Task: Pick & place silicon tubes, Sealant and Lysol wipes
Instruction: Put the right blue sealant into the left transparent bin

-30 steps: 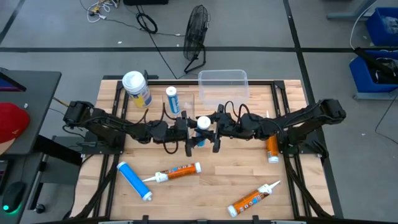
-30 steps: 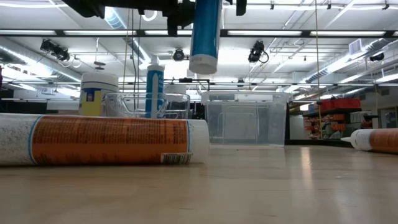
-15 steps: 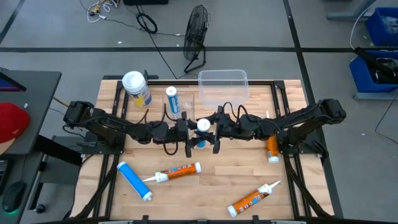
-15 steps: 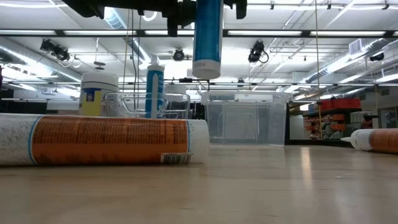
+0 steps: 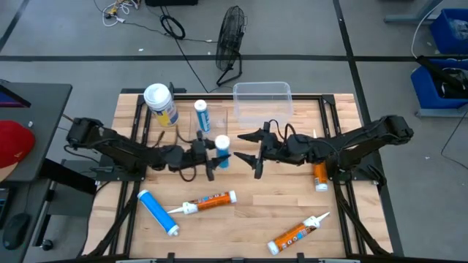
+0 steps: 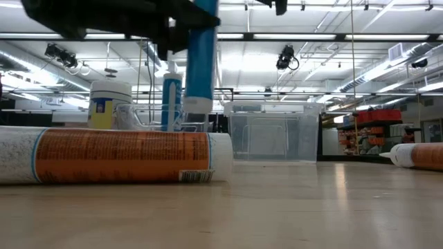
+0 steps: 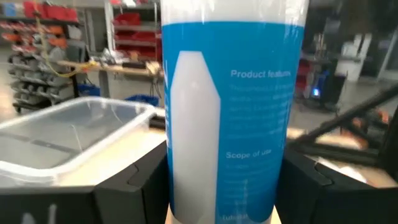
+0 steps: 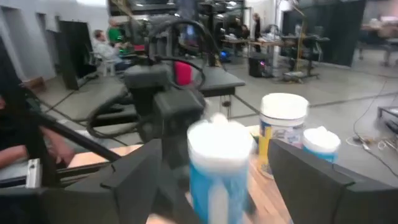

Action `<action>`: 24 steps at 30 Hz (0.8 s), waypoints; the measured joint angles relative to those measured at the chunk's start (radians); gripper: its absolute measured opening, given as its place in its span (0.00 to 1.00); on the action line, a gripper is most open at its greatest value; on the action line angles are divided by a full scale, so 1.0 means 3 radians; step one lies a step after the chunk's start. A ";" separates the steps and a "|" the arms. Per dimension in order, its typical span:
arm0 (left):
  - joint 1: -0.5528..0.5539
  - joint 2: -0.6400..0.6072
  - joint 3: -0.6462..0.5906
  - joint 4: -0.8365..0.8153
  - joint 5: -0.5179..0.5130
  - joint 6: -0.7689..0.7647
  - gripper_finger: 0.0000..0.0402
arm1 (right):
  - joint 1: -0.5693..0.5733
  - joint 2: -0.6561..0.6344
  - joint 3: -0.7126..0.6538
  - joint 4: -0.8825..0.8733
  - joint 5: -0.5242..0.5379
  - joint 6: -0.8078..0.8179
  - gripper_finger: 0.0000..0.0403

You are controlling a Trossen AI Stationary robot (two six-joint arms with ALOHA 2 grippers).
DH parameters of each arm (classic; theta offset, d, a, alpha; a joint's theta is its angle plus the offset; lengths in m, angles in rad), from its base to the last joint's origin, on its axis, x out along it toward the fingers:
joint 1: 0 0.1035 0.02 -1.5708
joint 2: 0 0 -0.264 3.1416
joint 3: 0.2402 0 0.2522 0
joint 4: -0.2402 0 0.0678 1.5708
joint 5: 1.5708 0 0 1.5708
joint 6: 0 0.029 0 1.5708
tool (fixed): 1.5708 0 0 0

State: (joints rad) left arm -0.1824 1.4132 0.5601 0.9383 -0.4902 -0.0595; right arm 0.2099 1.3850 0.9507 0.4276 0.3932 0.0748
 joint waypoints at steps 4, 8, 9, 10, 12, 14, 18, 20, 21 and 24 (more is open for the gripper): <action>-0.0003 -0.0360 -0.0190 0.0045 -0.0034 0.0137 0.55 | 0.0021 -0.0013 0.0000 -0.0280 0.0114 0.0160 0.68; -0.0003 -0.0679 -0.0251 0.0018 0.0051 0.0160 0.55 | 0.0028 -0.0017 -0.0020 -0.0410 0.0123 0.0315 0.64; -0.0006 -0.0736 -0.0259 -0.0002 0.0068 0.0194 0.55 | 0.0027 -0.0017 -0.0031 -0.0416 0.0123 0.0336 0.63; -0.0007 -0.0783 -0.0258 -0.0066 0.0078 0.0256 0.55 | 0.0027 -0.0017 -0.0040 -0.0414 0.0123 0.0351 0.62; -0.0012 -0.0866 -0.0259 -0.0272 -0.0002 0.0341 0.54 | 0.0028 -0.0018 -0.0067 -0.0414 0.0158 0.0402 0.60; 0.0012 -0.0941 -0.0266 -0.0450 -0.0138 0.0441 0.55 | 0.0029 -0.0018 -0.0105 -0.0435 0.0266 0.0448 0.57; 0.0107 -0.0984 -0.0260 -0.0602 -0.0426 0.0595 0.55 | 0.0060 -0.0018 -0.0200 -0.0480 0.0595 0.0560 0.49; 0.0160 -0.0984 -0.0260 -0.0594 -0.0497 0.0672 0.55 | 0.0070 -0.0018 -0.0276 -0.0469 0.0740 0.0662 0.44; 0.0182 -0.0984 -0.0260 -0.0588 -0.0525 0.0695 0.55 | 0.0070 -0.0018 -0.0330 -0.0450 0.0798 0.0718 0.41; 0.0266 -0.0984 -0.0260 -0.0666 -0.0598 0.0746 0.55 | 0.0070 -0.0017 -0.0510 -0.0359 0.0845 0.0908 0.34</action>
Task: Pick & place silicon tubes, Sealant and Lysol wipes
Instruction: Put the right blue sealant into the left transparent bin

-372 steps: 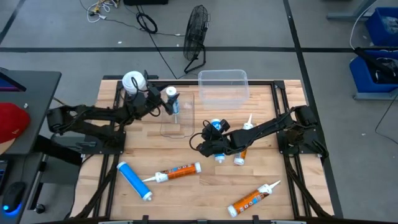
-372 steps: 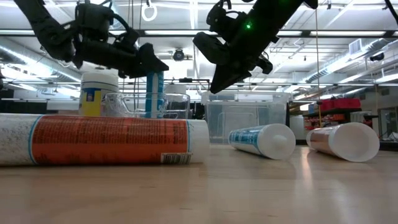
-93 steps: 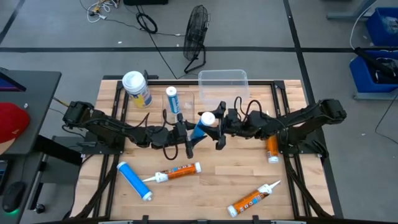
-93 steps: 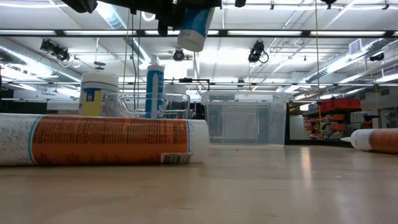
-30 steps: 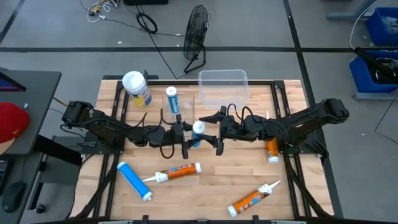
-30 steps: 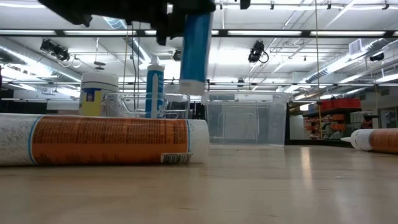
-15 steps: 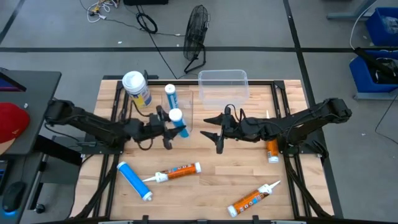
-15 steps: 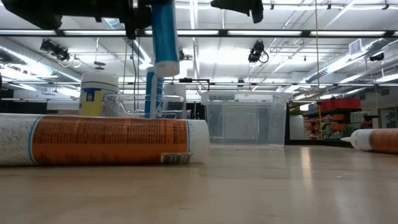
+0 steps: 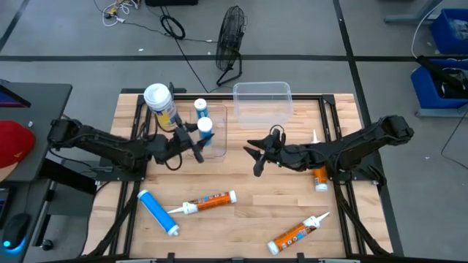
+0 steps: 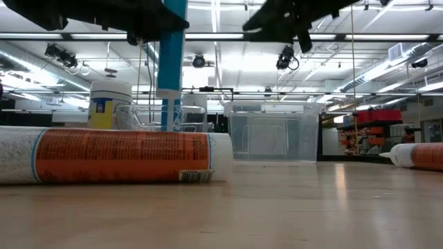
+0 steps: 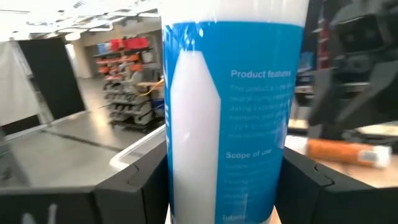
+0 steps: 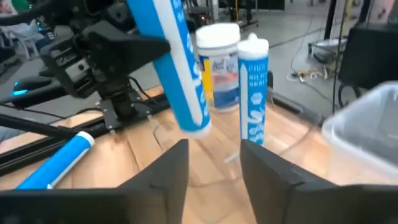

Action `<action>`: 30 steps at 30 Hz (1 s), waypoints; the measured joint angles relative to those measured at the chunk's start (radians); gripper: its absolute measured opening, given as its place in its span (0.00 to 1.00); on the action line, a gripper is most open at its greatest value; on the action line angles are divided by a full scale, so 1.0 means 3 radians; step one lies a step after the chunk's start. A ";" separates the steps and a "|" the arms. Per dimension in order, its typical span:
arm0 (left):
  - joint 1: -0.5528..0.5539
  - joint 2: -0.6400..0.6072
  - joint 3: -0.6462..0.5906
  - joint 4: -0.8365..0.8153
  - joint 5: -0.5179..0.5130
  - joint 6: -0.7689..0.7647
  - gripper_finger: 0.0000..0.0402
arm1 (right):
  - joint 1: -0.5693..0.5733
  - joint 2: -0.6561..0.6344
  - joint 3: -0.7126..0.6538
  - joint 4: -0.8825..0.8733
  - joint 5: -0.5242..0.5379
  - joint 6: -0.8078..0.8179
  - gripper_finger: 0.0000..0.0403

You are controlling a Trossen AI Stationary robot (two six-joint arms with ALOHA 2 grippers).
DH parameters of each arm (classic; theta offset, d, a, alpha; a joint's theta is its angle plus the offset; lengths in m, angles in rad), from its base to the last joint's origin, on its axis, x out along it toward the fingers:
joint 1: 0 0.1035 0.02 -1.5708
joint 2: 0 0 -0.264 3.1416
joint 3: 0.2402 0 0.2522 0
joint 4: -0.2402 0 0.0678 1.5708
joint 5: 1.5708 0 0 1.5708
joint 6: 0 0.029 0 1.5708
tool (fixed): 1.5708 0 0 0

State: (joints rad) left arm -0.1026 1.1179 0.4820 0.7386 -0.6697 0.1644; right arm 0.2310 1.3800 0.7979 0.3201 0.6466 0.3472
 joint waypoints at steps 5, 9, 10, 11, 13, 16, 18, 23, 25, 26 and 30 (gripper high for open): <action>0.0149 0.0000 -0.0127 0.0068 -0.0013 -0.0087 0.55 | 0.0000 0.0022 -0.0397 0.0522 0.0006 0.0206 0.25; 0.0285 0.0003 -0.0553 0.0664 0.0041 -0.0251 0.54 | 0.0002 0.0020 -0.0625 0.0864 0.0056 0.0245 0.18; 0.0313 0.0003 -0.0650 0.0859 0.0042 -0.0274 0.55 | 0.0002 0.0019 -0.0653 0.0902 0.0061 0.0250 0.17; 0.0337 0.0002 -0.0741 0.1036 0.0043 -0.0299 0.55 | 0.0001 0.0020 -0.0665 0.0934 0.0062 0.0250 0.16; 0.0387 0.0000 -0.0906 0.1281 0.0056 -0.0312 0.55 | 0.0001 0.0019 -0.0674 0.0943 0.0068 0.0244 0.13; 0.0464 0.0001 -0.1043 0.1384 0.0130 -0.0339 0.55 | 0.0001 0.0044 -0.0676 0.0984 0.0075 0.0197 0.09; 0.0509 0.0001 -0.1066 0.1388 0.0192 -0.0399 0.54 | 0.0000 0.0068 -0.0676 0.1028 0.0076 0.0185 0.08; 0.0562 0.0003 -0.1072 0.1388 0.0305 -0.0423 0.55 | -0.0001 0.0148 -0.0676 0.1077 0.0117 0.0175 0.04; 0.0594 0.0003 -0.1072 0.1386 0.0311 -0.0423 0.55 | 0.0000 0.0187 -0.0676 0.1108 0.0119 0.0173 0.03; 0.0617 0.0007 -0.1072 0.1385 0.0321 -0.0424 0.54 | 0.0000 0.0208 -0.0676 0.1125 0.0119 0.0173 0.03; 0.0691 0.0150 -0.1071 0.1437 0.0413 -0.0450 0.54 | -0.0004 0.0286 -0.0676 0.1176 0.0122 0.0173 0.02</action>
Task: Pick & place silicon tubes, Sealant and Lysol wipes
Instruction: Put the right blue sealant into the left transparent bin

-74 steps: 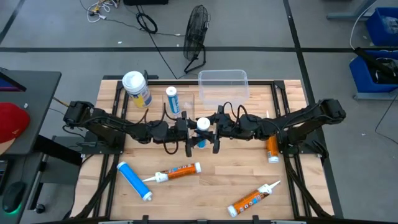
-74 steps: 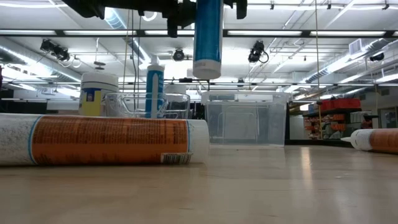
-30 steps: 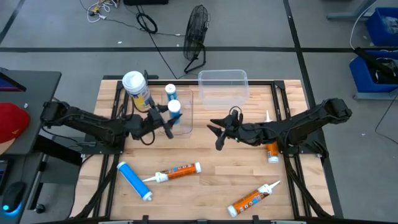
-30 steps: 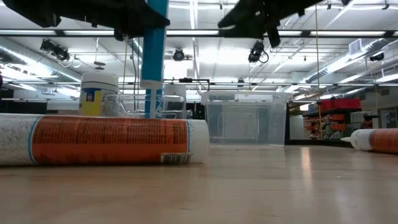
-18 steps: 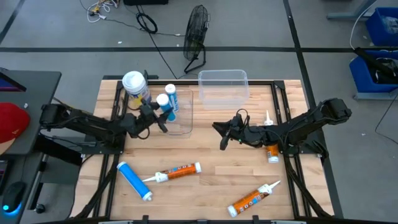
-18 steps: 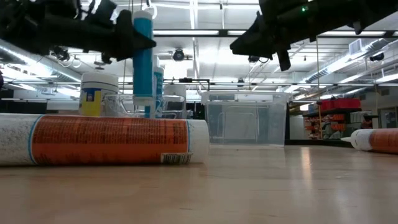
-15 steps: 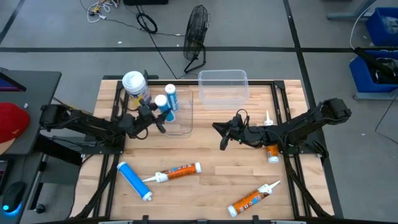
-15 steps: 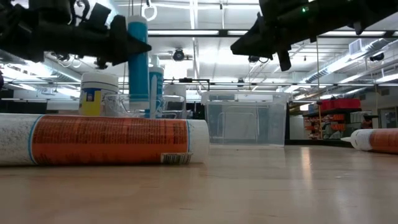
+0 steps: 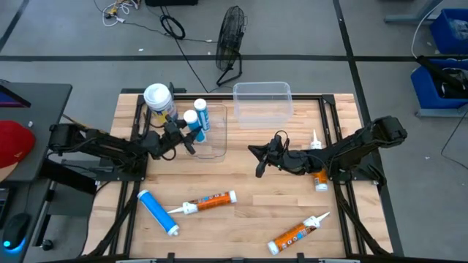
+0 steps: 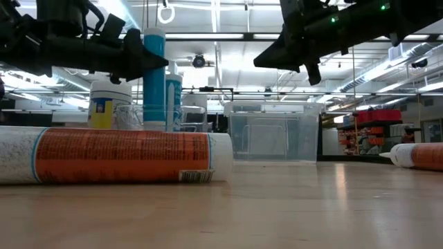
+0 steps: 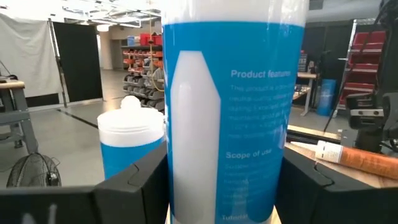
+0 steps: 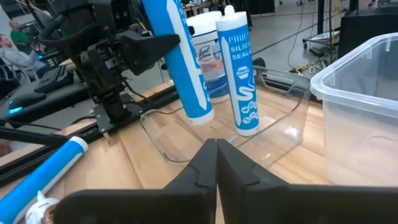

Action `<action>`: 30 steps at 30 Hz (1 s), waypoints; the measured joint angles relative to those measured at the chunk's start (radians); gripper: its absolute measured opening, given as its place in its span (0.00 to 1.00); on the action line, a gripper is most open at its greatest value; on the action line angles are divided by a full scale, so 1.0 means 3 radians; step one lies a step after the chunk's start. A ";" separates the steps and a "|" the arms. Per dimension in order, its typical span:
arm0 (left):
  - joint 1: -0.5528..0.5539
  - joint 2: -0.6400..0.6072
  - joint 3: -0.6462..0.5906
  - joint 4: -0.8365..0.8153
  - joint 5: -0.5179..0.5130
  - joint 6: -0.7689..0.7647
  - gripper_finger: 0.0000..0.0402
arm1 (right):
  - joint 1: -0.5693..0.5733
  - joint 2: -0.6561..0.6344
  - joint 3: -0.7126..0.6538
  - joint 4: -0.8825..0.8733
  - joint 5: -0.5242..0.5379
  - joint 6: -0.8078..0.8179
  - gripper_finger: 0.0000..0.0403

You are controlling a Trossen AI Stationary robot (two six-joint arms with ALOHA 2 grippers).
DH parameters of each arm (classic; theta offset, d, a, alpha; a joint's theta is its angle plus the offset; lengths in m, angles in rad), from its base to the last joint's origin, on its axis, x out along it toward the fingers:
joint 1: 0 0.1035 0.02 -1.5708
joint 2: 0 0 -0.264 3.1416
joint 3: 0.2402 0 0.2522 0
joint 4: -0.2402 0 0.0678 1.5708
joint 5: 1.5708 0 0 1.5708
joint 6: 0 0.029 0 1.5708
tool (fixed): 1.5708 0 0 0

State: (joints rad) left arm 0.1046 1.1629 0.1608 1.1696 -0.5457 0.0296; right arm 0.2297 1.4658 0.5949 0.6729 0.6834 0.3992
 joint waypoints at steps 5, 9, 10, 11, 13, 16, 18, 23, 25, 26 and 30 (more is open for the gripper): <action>0.0004 0.0267 0.0079 0.0153 0.0055 0.0025 0.54 | -0.0023 0.0059 0.0000 0.0068 -0.0006 -0.0008 0.02; 0.0003 0.0541 0.0192 0.0315 0.0094 0.0100 0.54 | -0.0026 0.0057 0.0000 0.0092 -0.0007 -0.0066 0.02; 0.0004 0.0624 0.0220 0.0362 0.0117 0.0110 0.54 | -0.0026 0.0057 0.0000 0.0107 -0.0009 -0.0078 0.02; 0.0005 0.0705 0.0245 0.0407 0.0133 0.0122 0.54 | -0.0026 0.0057 0.0000 0.0131 -0.0016 -0.0087 0.02; 0.0019 0.0871 0.0308 0.0540 0.0162 0.0140 0.54 | -0.0026 0.0057 0.0000 0.0130 -0.0023 -0.0088 0.02; 0.0058 0.1096 0.0394 0.0681 0.0223 0.0141 0.54 | -0.0026 0.0057 0.0000 0.0132 -0.0030 -0.0125 0.02; 0.0067 0.1238 0.0433 0.0731 0.0228 0.0141 0.55 | -0.0026 0.0057 0.0000 0.0127 -0.0038 -0.0136 0.02; 0.0075 0.1538 0.0458 0.1053 0.0236 0.0114 0.54 | -0.0026 0.0057 0.0000 0.0114 -0.0046 -0.0139 0.02; 0.0075 0.1651 0.0457 0.1195 0.0235 0.0102 0.54 | -0.0026 0.0057 0.0000 0.0111 -0.0054 -0.0143 0.02; 0.0080 0.1698 0.0457 0.1287 0.0237 0.0097 0.54 | -0.0026 0.0057 0.0000 0.0108 -0.0068 -0.0149 0.02; 0.0123 0.1854 0.0459 0.1332 0.0236 -0.0003 0.54 | -0.0026 0.0057 0.0000 0.0100 -0.0070 -0.0151 0.02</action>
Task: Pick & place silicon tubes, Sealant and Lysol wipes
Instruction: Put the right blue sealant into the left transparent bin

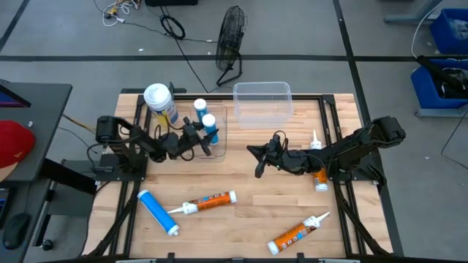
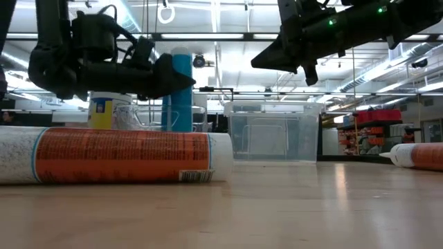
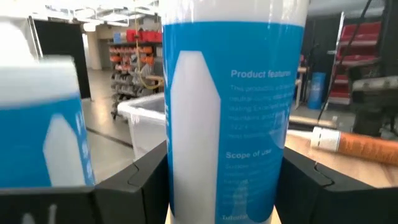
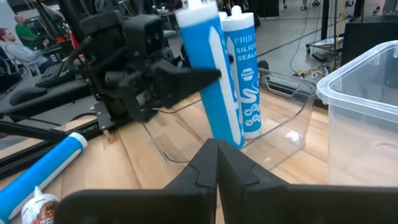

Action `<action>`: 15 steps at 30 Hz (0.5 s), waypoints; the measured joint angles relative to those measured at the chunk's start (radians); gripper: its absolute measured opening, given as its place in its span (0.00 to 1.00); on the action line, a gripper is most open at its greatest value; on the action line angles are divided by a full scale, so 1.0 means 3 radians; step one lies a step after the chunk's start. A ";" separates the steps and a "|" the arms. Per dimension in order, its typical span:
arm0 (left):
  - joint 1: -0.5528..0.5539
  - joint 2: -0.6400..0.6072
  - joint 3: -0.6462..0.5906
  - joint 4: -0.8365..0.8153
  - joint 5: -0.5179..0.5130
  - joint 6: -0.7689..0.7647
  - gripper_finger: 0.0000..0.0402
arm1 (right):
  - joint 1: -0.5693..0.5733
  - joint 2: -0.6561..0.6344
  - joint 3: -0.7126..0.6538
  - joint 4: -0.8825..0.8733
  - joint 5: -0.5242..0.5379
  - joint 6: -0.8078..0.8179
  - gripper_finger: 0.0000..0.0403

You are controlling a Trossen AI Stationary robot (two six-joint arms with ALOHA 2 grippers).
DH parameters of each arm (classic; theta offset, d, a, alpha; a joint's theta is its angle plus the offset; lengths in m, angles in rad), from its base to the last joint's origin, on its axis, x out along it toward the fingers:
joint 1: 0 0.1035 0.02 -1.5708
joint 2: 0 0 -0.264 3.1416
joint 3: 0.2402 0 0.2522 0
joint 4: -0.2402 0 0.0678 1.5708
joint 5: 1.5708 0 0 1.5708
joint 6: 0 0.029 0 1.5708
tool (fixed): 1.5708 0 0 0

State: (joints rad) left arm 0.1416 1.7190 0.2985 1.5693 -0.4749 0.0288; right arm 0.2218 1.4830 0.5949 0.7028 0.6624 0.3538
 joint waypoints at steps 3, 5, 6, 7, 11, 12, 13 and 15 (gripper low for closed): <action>0.0023 0.0075 -0.0001 0.0006 -0.0009 -0.0062 0.54 | 0.0000 0.0000 0.0000 -0.0001 0.0001 0.0000 0.02; 0.0024 0.0110 -0.0001 0.0004 -0.0010 -0.0063 0.54 | 0.0000 0.0000 0.0000 -0.0007 0.0001 0.0000 0.02; 0.0025 0.0118 -0.0001 0.0000 -0.0021 -0.0063 0.54 | 0.0000 0.0000 0.0000 -0.0009 0.0001 0.0000 0.02; 0.0024 0.0119 -0.0001 0.0002 -0.0033 -0.0065 0.54 | 0.0000 0.0000 0.0000 -0.0009 0.0001 0.0000 0.02; 0.0045 0.0119 -0.0001 0.0006 -0.0047 -0.0063 0.54 | 0.0000 0.0000 0.0000 -0.0009 0.0003 0.0000 0.02; 0.0050 0.0119 -0.0001 0.0007 -0.0047 -0.0062 0.54 | 0.0000 0.0000 0.0000 -0.0009 0.0003 0.0000 0.02; 0.0058 0.0119 -0.0001 0.0007 -0.0048 -0.0062 0.54 | 0.0000 0.0000 0.0000 -0.0010 0.0004 0.0000 0.02; 0.0064 0.0119 -0.0001 0.0007 -0.0048 -0.0063 0.54 | 0.0000 0.0000 0.0000 -0.0010 0.0004 0.0000 0.02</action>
State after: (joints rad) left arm 0.1608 1.7546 0.2981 1.5713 -0.4892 0.0100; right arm 0.2218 1.4830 0.5949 0.6998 0.6636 0.3538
